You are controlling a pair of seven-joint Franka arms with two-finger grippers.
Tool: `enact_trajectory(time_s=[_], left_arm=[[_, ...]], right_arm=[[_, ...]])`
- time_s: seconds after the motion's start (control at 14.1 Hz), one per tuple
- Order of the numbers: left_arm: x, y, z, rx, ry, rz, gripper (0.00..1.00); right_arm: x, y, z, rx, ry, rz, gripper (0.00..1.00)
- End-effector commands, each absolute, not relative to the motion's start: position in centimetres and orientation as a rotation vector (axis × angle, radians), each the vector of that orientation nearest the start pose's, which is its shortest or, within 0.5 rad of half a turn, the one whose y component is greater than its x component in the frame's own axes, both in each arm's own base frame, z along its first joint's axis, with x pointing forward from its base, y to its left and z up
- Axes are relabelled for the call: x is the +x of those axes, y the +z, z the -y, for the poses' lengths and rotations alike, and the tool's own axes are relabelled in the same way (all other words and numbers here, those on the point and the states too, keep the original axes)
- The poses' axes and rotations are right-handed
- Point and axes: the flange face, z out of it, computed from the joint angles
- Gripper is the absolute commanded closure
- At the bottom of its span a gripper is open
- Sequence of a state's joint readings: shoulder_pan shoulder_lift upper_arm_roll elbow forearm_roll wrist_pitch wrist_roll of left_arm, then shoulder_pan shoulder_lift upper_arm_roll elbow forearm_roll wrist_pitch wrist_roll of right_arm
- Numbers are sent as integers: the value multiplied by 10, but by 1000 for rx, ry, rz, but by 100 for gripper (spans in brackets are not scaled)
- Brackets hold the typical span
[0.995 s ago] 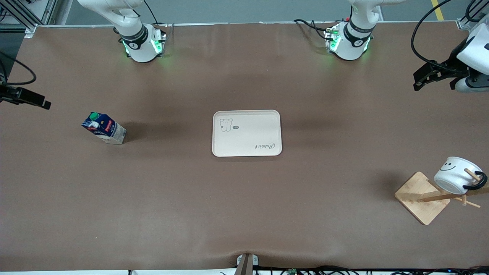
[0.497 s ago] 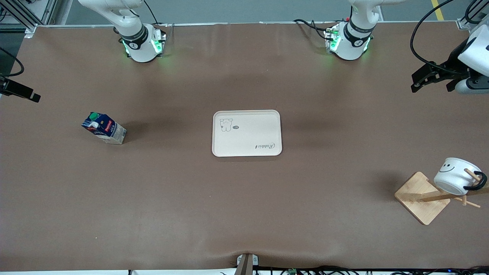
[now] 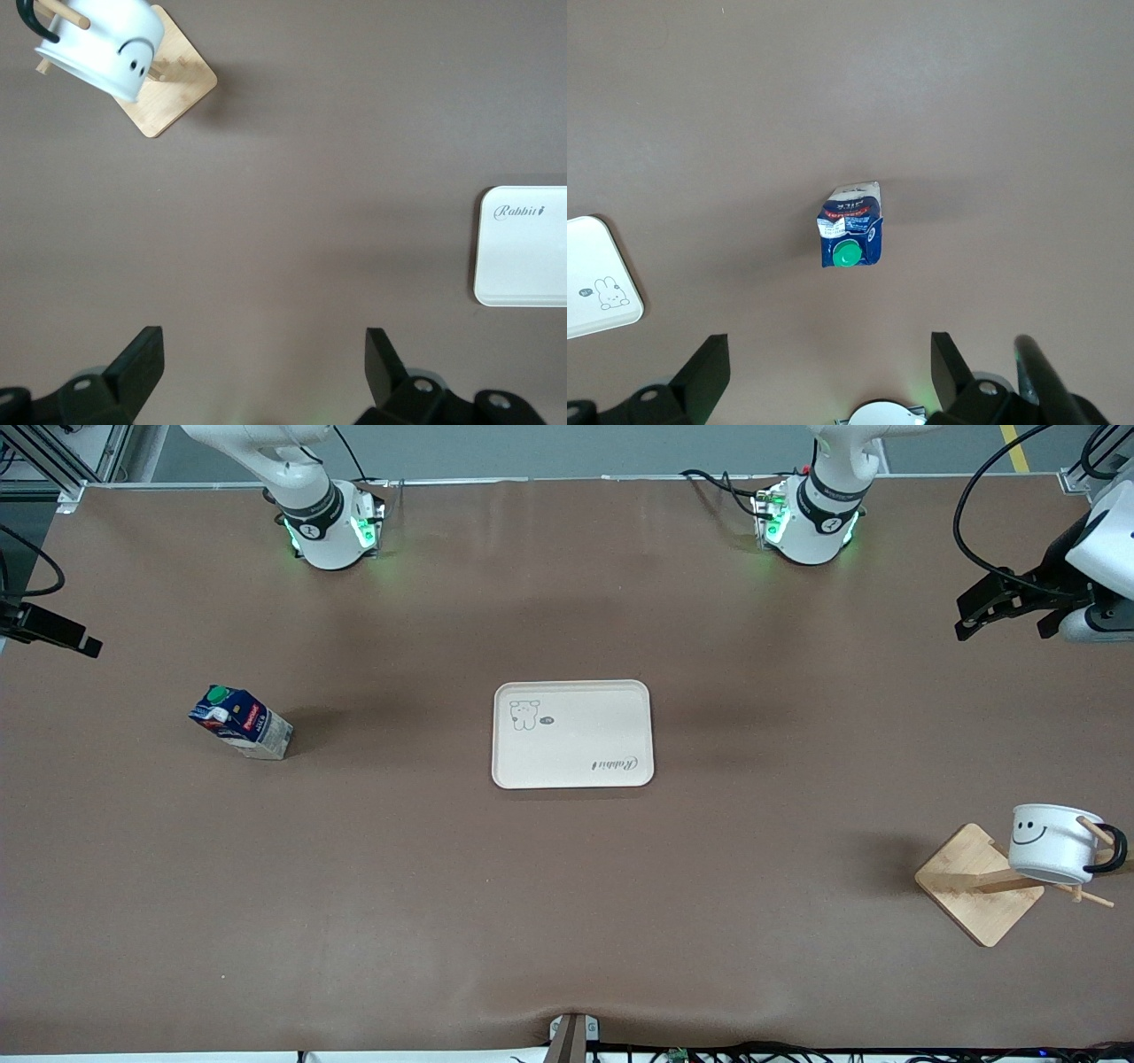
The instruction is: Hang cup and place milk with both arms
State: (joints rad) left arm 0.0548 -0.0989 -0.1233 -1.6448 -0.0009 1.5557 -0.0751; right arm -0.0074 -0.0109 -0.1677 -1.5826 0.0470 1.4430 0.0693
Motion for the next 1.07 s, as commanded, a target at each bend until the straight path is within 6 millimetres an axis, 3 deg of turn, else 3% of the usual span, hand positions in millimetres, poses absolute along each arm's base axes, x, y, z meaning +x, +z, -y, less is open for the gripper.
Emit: enact_trajectory(time_s=[0.0,0.99], left_arm=[[524,645,40,-3139,-19,24,0],[522,652,31,-3124,6,37,0]], right_arm=[[522,619,89,-3050,183,-385,0],[521,620,91,-3042,179,-392,0]])
